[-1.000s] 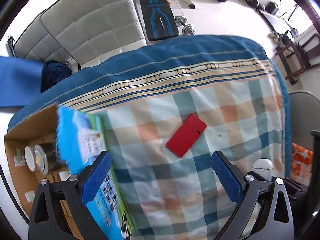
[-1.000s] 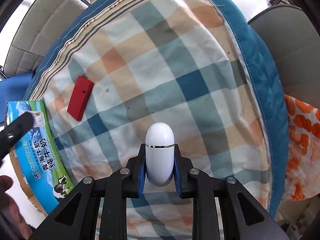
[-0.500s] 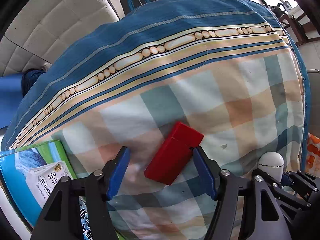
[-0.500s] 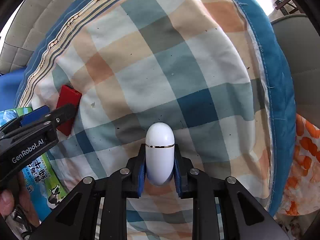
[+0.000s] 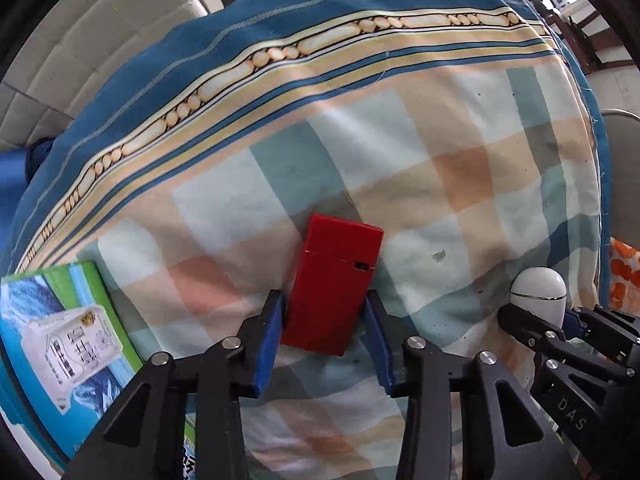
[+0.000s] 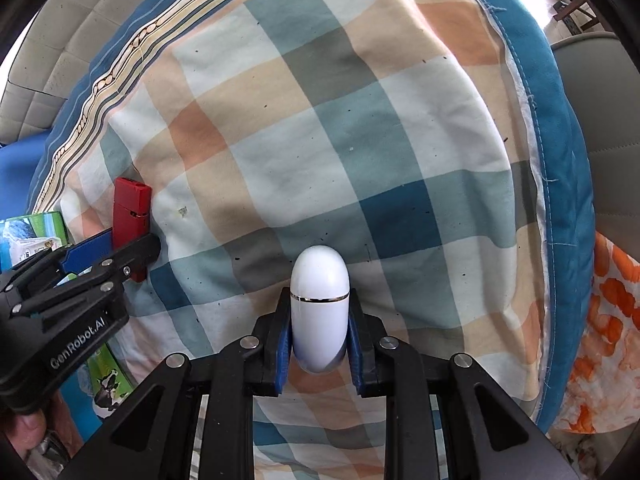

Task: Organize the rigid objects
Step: 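Grasp the white earbud case with the right tool while the left tool grasps the red case, then lift and carry the red case and earbud case over the box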

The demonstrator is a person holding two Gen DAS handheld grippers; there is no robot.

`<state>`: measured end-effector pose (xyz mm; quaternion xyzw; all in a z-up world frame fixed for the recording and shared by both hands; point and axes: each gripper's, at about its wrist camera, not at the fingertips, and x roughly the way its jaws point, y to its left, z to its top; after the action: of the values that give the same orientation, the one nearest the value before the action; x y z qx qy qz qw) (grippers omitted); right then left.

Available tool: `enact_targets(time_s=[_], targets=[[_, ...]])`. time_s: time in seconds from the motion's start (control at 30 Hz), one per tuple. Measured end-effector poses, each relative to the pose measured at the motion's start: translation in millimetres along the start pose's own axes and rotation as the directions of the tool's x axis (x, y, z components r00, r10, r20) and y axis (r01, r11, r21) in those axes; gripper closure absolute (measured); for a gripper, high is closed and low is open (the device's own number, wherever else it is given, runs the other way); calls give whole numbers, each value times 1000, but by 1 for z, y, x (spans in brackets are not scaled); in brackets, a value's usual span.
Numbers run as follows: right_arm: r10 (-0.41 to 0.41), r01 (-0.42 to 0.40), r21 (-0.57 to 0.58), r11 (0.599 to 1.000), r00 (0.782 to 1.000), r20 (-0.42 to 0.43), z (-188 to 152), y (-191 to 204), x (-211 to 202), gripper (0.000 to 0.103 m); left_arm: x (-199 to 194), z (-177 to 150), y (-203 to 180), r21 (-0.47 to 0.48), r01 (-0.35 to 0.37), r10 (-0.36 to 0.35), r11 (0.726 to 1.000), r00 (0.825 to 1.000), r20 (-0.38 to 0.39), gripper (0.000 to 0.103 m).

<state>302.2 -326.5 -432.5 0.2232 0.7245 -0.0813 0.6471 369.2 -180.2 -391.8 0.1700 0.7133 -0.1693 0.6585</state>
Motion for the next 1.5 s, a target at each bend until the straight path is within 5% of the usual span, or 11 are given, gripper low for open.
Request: enact_targets(time_s=[0.57,0.73,0.93,1.1,1.5], targets=[[15,-14,-45,999,1000,26,-27,20,-14,78,-42,-50,-7,-72,89,-81,993,991,104,72],[-3,3,-54,999,1000,16,-33,29,-12,78,-33,-53,6,-73,122,-117,990,991,68,72],[-11,11,-24,1000,1000,-3,-33,28,4,78,-3,-35,7,-82,81,-82,993,997,-10,69],[-5,5,0,1000,1000,-9,-28,13,9,78,-7,-38,3,-106,74,-70,992,997,42,72],[35,-31,-79,996,998,50,-52,29,-37,78,-79,-110,12,-120,140,-115,983,974,197,72]])
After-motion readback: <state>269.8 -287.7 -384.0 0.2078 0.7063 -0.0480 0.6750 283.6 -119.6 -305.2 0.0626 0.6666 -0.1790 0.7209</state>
